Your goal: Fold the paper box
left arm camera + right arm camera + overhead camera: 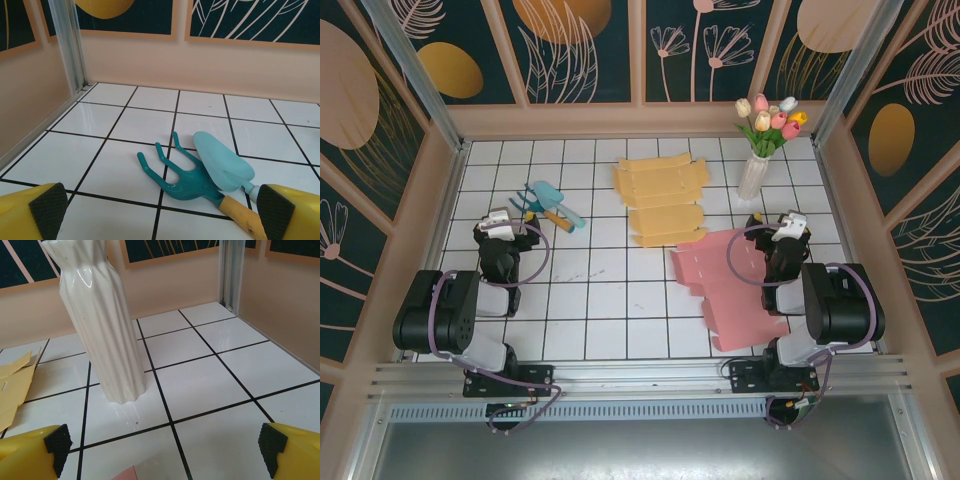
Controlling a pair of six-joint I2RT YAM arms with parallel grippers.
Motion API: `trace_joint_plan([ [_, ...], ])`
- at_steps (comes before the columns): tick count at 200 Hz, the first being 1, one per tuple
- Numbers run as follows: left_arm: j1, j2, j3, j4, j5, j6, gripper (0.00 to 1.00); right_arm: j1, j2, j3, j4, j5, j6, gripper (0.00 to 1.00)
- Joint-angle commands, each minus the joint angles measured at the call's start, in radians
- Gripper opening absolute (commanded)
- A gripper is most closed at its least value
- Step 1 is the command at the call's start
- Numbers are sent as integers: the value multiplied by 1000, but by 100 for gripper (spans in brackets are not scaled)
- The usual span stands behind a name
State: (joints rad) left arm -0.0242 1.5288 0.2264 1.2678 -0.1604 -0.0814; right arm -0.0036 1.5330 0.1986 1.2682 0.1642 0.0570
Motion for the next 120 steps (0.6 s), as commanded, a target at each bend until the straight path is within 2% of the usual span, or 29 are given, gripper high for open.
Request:
trace_joint_plan([
  [1,9,-7,10,9,19,9,99,2,8,13,18,-6,-12,99],
  [120,9,-8,8,12,19,9,99,0,7,14,17,-11,-11,99],
])
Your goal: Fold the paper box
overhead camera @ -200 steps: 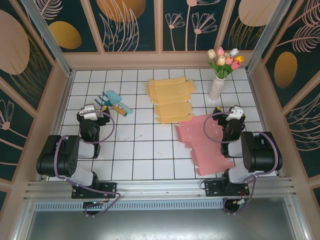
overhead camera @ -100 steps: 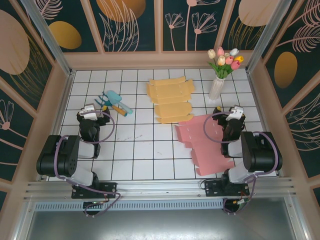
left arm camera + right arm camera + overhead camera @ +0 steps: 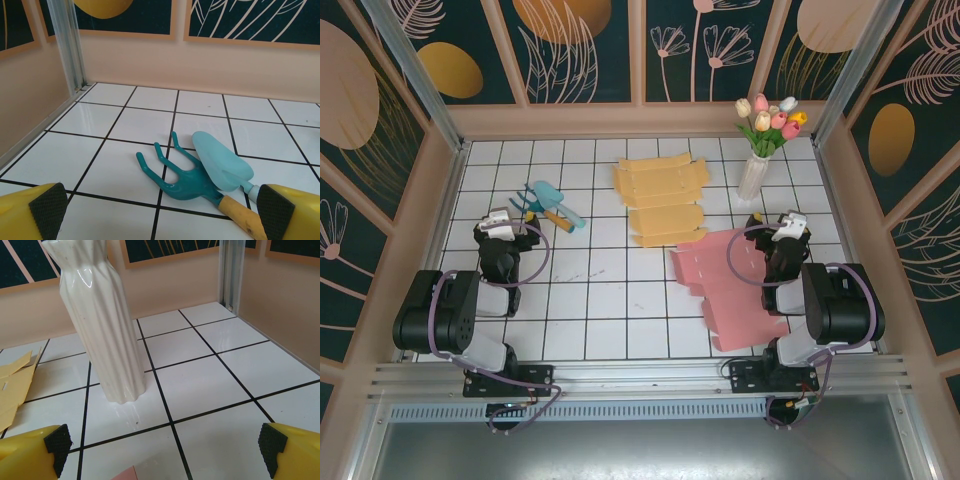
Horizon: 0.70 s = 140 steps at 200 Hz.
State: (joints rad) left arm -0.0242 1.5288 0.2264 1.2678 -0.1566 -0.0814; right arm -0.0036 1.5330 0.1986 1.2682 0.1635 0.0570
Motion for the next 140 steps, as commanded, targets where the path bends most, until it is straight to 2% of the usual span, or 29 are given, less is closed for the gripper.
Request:
trace_joint_plan([
  [1,9,-8,8,12,15,9,99,-1,7,13,17,-11,-11,99],
  [25,17,-8,8,9,25,5,99,-6,9,18,11,-31,-8,99],
  [48,14,-14,15,2,31,14,99,-57,8,42,-36,-260,-37,99],
  [56,-1,-54,31,-60,21,30,99,-35,8,34,-22,-220,-49,99],
  [74,-43,-191,71,-246,-159,7,99,-26,-16,9,11,-171,-41,99],
  [81,-48,-252,97,-335,-238,-65,99,-9,-73,30,-80,-107,-39,99],
  [89,-48,-319,148,-486,-295,-182,99,16,-154,99,-280,-1,-19,99],
  [98,-48,-381,209,-657,-269,-255,99,39,-224,161,-448,92,35,99],
  [107,-48,-428,233,-739,-232,-322,99,55,-291,211,-586,137,108,99],
  [123,-48,-472,235,-746,-101,-436,99,77,-383,279,-746,128,216,99],
  [131,-54,-473,252,-769,-28,-497,99,95,-422,294,-771,96,219,99],
  [140,-79,-458,281,-812,-1,-553,99,123,-464,295,-773,59,216,99],
])
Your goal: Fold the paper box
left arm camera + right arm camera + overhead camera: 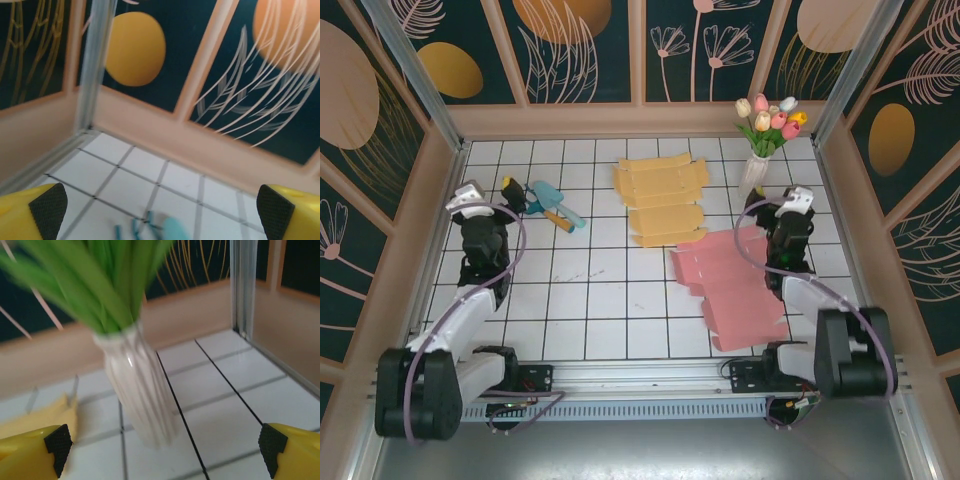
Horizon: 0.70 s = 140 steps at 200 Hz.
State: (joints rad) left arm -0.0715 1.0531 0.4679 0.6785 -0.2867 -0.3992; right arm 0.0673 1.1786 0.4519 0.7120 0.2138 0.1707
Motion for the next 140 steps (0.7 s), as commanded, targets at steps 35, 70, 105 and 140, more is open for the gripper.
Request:
trace_joint_plan([
  [35,-273,201,191,-295,7,-273,99,188,-94,147,-330,2,173,99],
  [70,-360,505,456,-354,14,-256,99,333,57,329,-408,47,135,99],
  [105,-364,779,675,-358,79,-227,99,376,213,422,-397,10,107,99],
  [140,-363,1030,903,-409,68,-175,99,378,373,485,-379,-2,86,99],
])
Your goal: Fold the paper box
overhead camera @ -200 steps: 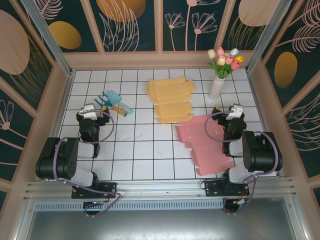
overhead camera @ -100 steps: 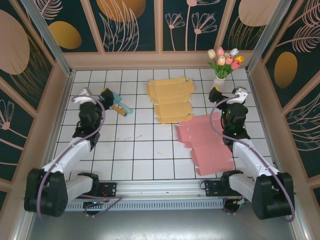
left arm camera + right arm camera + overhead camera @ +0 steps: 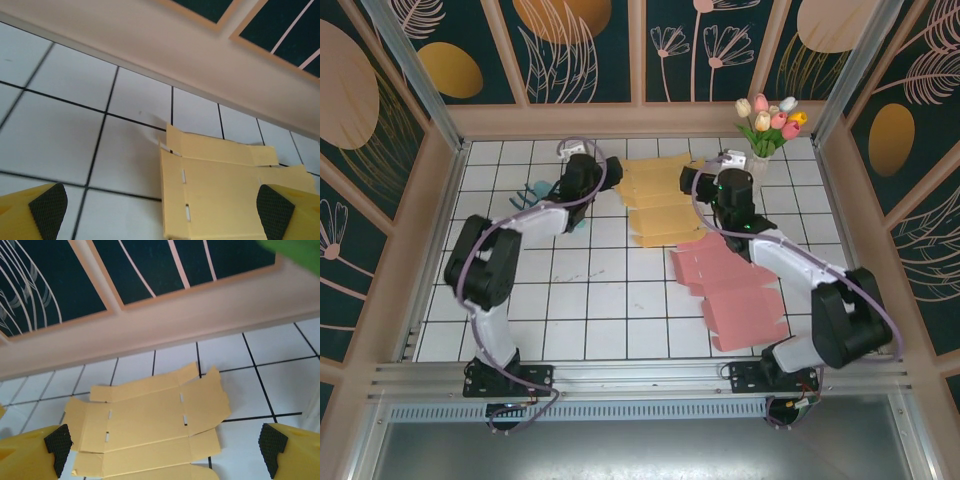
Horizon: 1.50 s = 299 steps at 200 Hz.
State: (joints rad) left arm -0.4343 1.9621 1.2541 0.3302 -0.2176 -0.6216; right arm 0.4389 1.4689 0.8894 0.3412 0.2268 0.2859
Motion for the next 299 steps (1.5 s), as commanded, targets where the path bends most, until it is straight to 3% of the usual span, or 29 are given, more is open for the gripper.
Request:
trace_joint_plan([
  [1,-1,125,121,-62,-2,49,99,6,86,48,-7,-16,-29,99],
  [33,0,228,237,-110,10,76,98,7,156,67,10,-72,-56,99],
  [88,0,286,250,-82,60,79,91,9,148,12,34,-115,-51,99],
  [151,2,345,289,-62,106,59,73,11,100,-48,59,-120,-48,99],
  [179,2,335,269,-26,147,64,45,20,85,-72,68,-127,-43,99],
  [199,2,333,268,-13,178,68,0,25,80,-80,71,-108,-47,99],
  [247,2,210,145,106,169,126,0,47,57,-73,65,-141,-54,99],
  [299,2,-153,-265,401,96,209,0,97,-12,-9,-14,-107,-78,99],
])
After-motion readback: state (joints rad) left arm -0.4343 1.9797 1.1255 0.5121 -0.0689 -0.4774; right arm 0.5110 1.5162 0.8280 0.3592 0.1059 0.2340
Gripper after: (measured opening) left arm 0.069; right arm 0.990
